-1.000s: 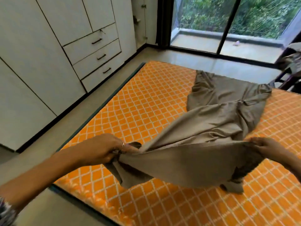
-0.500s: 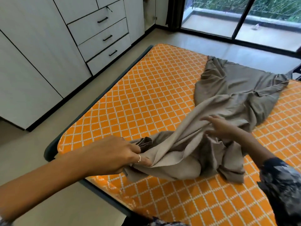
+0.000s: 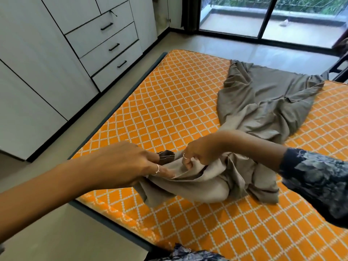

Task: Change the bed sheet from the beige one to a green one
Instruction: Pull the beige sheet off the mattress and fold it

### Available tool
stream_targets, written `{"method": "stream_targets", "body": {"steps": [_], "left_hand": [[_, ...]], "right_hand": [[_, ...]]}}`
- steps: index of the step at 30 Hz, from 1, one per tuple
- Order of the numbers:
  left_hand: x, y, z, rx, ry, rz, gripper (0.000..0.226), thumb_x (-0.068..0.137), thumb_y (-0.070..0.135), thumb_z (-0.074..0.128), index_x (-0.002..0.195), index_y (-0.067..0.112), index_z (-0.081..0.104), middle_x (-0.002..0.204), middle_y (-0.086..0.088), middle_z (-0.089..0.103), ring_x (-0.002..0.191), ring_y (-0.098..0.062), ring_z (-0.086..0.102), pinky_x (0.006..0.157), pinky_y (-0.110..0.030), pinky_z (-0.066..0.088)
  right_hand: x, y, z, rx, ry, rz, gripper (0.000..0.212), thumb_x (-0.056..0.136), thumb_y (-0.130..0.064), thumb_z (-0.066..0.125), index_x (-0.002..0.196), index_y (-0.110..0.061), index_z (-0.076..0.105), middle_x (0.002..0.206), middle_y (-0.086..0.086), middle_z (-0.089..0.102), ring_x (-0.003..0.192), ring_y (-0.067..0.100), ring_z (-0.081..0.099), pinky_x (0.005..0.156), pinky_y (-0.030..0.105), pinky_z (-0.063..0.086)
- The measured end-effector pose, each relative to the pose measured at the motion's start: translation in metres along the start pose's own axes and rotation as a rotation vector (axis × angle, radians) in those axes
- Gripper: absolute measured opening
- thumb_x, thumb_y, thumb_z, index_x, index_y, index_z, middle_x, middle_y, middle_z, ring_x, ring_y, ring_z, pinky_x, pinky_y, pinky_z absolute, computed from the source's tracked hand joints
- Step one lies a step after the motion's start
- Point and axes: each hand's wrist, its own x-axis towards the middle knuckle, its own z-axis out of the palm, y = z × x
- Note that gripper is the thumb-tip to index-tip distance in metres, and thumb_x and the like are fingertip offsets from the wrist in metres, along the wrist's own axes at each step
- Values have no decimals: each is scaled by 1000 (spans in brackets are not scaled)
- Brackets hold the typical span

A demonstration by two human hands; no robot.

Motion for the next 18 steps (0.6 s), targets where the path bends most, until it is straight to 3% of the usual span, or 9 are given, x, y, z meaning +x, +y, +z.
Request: {"method": "stream_targets", "body": {"steps": [2,4,7,11,13,15,17,18], "left_hand": [[0,-4,-7,-21,18,2,62,67,11,66,122,37,62,74,10,61,42,-12,48,35,-22,24],[0,-5,-13,-38,32,-6,63,65,11,63,122,37,62,75,10,62,42,-11,48,37,-20,22],[-4,-8,-19,-81,18,-40,59,74,16,38,124,40,59,74,12,59,42,-12,46,35,-22,26],[-8,-15,-22,-82,18,-88,62,72,13,35,122,41,62,80,16,62,47,-7,44,41,-12,17],[-10,-23,-21,-125,42,-137,67,69,11,40,125,42,58,84,16,64,56,-7,48,43,-11,21],[-11,-35,-19,-214,87,-211,73,70,16,35,133,51,43,89,14,67,69,-7,54,47,-17,38],[-10,-46,-17,-302,187,-277,77,70,20,30,135,60,31,95,8,70,79,-6,58,57,-18,45],[-8,-50,-17,-340,232,-305,76,69,21,30,134,62,32,96,5,71,82,-7,58,60,-16,45]], "right_hand": [[4,15,8,-235,-52,170,39,97,-17,41,135,-22,48,136,6,47,119,27,42,96,33,34],[8,40,20,-372,-68,324,45,95,-20,46,140,-20,41,141,4,43,132,27,33,103,48,29],[0,84,32,-416,20,475,47,93,-25,52,139,-21,43,140,2,46,133,23,36,103,42,32],[-36,123,12,-217,129,589,37,96,-19,44,131,-10,54,131,12,56,119,28,53,93,32,41],[-59,152,-10,-136,417,614,38,89,-25,43,114,-8,66,116,16,64,107,32,59,89,35,41],[-84,174,-29,2,832,691,41,74,-29,39,102,-13,65,105,19,65,102,36,60,85,43,45],[-97,174,-34,71,1216,796,30,81,-18,44,106,-7,54,97,28,61,93,45,58,69,40,42],[-97,168,-30,41,1330,865,29,85,-9,45,114,-2,49,94,31,60,90,47,58,66,41,39]]}}
